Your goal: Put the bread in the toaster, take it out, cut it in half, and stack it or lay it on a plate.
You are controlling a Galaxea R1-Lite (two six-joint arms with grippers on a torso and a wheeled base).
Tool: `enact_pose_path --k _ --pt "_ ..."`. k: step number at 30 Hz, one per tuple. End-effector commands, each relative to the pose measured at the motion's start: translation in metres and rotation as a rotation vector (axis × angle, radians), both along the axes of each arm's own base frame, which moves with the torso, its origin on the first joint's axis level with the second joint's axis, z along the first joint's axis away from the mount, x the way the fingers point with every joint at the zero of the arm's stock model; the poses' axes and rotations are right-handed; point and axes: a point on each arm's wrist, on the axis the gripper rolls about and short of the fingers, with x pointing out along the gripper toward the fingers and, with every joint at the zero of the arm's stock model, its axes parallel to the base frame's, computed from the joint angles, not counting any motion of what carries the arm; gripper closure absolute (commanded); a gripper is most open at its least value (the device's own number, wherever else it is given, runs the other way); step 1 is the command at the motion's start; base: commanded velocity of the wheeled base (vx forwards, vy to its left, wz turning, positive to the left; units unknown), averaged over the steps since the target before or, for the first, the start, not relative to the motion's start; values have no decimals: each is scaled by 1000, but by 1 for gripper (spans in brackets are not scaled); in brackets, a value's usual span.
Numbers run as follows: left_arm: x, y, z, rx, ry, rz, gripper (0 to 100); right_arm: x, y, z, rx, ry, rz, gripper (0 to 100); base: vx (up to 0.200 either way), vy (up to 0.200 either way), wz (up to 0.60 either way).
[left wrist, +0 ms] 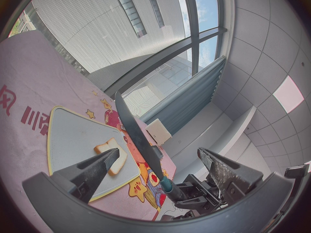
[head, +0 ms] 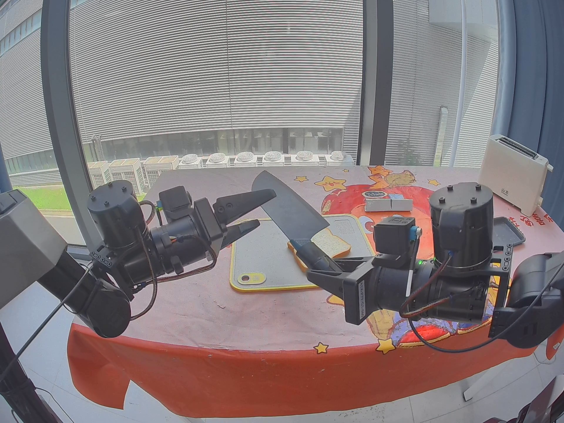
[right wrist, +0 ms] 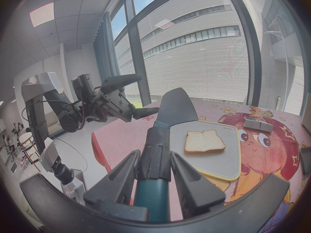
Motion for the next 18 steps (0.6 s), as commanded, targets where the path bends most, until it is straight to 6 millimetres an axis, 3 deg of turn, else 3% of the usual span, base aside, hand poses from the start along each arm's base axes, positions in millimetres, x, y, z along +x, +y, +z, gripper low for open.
enact_pose_path --k 1,18 --pt "4 -2 -9 9 24 0 0 -3 1 -2 -8 2 11 100 0 0 0" --pt "12 -21 -9 -20 39 -38 0 -16 9 -8 -31 14 55 100 0 0 0"
